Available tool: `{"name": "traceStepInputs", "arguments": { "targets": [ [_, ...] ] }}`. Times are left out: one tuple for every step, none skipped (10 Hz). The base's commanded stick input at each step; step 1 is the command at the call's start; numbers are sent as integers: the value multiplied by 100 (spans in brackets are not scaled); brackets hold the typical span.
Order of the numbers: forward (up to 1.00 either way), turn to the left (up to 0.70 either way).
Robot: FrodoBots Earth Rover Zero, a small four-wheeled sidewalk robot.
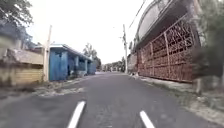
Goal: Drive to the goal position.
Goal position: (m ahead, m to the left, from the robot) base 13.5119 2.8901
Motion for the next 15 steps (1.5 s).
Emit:
{"name": "traceStepInputs", "arguments": {
  "targets": [
    [85, 0],
    [85, 0],
    [85, 0],
    [85, 0],
    [85, 0],
    [85, 0],
    [85, -15],
    [85, -34],
    [85, -34],
    [85, -34],
    [85, -34],
    [85, -34],
    [85, -13],
    [85, 7],
    [85, 2]
  ]
}}
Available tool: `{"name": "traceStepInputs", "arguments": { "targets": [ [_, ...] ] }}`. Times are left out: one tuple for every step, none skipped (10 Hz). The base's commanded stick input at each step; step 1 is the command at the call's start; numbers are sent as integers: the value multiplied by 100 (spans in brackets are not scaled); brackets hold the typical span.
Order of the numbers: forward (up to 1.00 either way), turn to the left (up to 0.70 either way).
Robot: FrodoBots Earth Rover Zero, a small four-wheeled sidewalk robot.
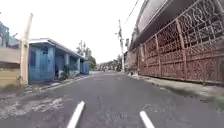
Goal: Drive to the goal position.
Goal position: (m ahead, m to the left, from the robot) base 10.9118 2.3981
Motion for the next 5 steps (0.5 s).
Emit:
{"name": "traceStepInputs", "arguments": {
  "targets": [
    [85, 0],
    [85, 0],
    [85, 1],
    [85, 3],
    [85, 1]
  ]
}}
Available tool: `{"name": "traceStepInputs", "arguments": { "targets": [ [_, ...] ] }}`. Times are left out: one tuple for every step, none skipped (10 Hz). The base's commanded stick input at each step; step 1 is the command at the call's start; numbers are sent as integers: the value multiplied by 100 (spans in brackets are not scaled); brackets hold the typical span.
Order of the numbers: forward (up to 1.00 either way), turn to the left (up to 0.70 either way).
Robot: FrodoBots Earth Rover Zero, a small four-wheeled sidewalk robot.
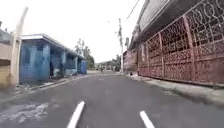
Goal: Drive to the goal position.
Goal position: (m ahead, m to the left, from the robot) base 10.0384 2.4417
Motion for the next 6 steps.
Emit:
{"name": "traceStepInputs", "arguments": {
  "targets": [
    [85, 0],
    [85, 0],
    [85, 0],
    [85, 0],
    [85, 0],
    [85, 0]
  ]
}}
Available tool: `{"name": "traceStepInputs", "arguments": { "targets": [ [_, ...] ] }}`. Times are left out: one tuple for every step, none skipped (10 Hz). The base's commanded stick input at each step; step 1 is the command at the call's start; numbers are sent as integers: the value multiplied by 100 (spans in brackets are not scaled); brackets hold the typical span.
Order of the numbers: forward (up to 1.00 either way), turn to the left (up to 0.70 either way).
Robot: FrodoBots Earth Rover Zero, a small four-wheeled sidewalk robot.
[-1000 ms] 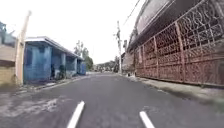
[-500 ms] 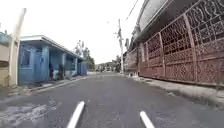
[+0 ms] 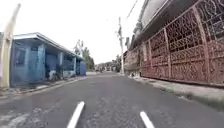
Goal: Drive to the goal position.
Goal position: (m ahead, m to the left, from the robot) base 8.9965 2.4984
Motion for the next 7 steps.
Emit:
{"name": "traceStepInputs", "arguments": {
  "targets": [
    [85, 0],
    [85, 0],
    [85, 0],
    [85, 0],
    [85, 0],
    [85, 0],
    [85, 0]
  ]
}}
